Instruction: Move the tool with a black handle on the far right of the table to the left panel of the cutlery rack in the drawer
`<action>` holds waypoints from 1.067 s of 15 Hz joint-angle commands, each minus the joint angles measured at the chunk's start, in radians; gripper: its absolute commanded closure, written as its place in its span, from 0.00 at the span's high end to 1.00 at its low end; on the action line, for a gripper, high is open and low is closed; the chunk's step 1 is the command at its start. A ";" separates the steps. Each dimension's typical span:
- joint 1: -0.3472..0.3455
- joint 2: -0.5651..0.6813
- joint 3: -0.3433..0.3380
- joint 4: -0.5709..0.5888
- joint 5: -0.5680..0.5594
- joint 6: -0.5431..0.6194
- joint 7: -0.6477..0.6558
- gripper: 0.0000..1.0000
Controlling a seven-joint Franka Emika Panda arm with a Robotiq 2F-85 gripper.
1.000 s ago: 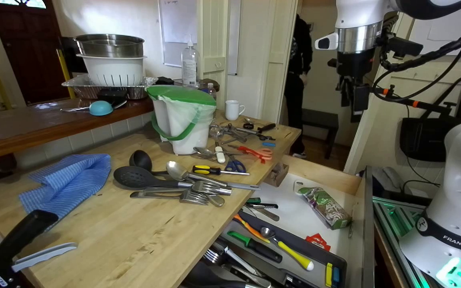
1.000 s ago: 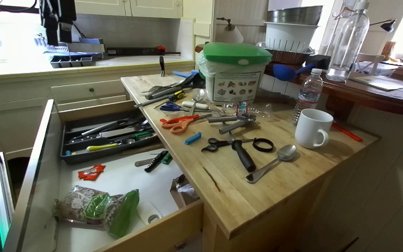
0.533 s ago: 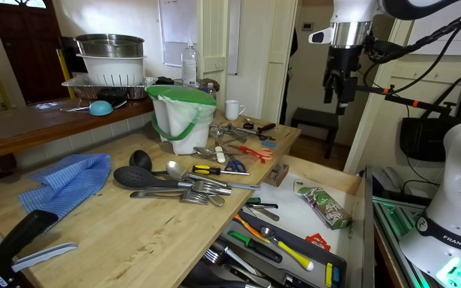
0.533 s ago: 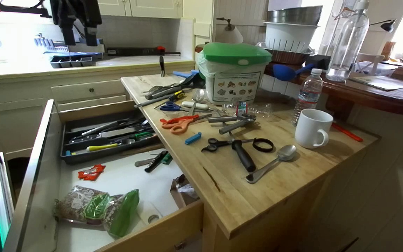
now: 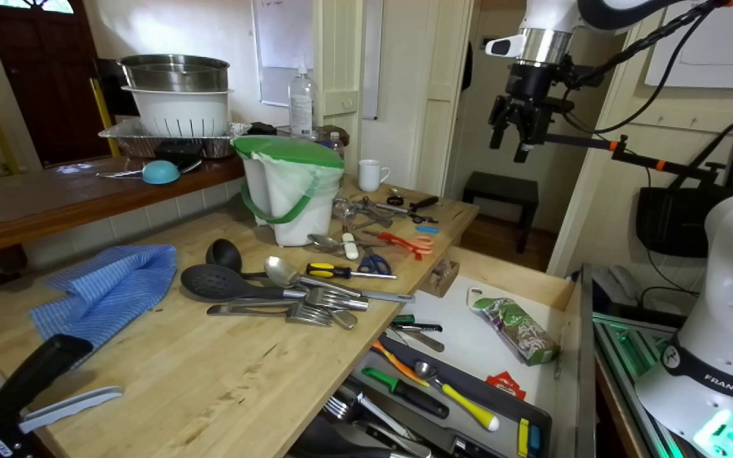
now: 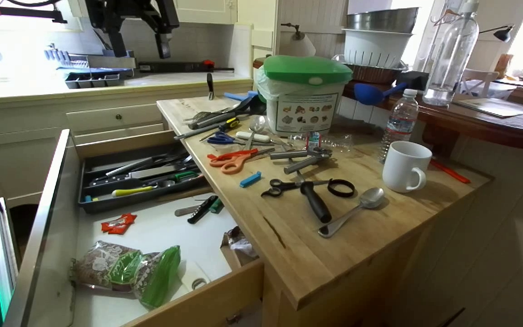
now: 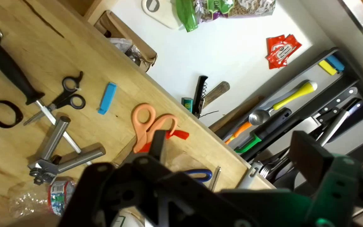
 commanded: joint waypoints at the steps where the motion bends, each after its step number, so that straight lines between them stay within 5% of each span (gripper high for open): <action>1: -0.028 0.008 0.020 0.003 0.012 -0.001 -0.011 1.00; 16: -0.025 0.003 0.037 0.002 0.010 -0.001 -0.006 1.00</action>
